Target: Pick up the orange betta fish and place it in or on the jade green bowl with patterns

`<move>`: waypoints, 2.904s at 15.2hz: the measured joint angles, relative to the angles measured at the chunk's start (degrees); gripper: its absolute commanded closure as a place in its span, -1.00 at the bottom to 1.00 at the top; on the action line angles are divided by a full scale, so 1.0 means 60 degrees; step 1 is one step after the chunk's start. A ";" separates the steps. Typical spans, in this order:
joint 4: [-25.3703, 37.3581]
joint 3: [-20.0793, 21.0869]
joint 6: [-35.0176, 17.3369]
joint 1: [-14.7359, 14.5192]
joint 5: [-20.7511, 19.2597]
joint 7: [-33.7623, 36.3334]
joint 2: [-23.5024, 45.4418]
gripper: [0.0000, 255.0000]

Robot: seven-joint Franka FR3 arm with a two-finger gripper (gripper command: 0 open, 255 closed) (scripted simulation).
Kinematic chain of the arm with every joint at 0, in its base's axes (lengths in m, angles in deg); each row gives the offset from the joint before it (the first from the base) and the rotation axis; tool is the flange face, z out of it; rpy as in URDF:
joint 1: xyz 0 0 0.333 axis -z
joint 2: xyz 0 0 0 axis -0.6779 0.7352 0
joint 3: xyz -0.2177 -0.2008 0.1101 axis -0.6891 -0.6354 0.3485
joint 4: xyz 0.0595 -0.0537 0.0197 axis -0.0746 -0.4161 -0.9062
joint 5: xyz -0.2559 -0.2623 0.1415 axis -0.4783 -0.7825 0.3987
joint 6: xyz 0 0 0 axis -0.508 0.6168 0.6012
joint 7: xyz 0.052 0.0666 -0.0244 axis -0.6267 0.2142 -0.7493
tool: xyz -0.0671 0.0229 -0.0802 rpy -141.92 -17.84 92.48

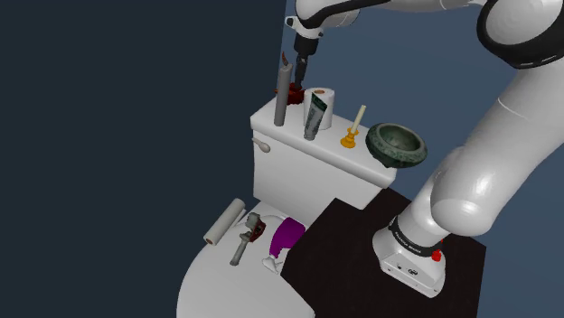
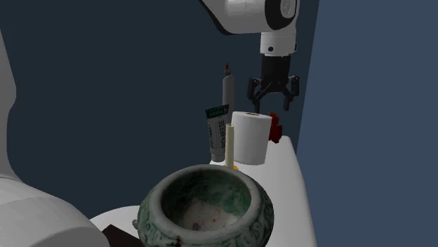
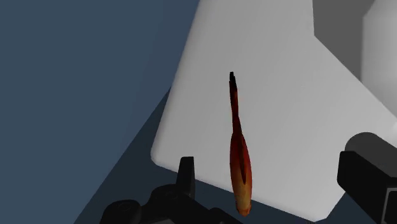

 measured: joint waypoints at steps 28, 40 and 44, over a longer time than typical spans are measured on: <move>-0.0058 0.0042 -0.0761 0.0033 0.0295 -0.0415 0.0724 1.00; 0.1028 0.0019 0.0664 0.0022 0.0139 -0.0289 0.0364 1.00; 0.1481 0.0018 0.1164 0.0018 0.0111 -0.0253 0.0313 1.00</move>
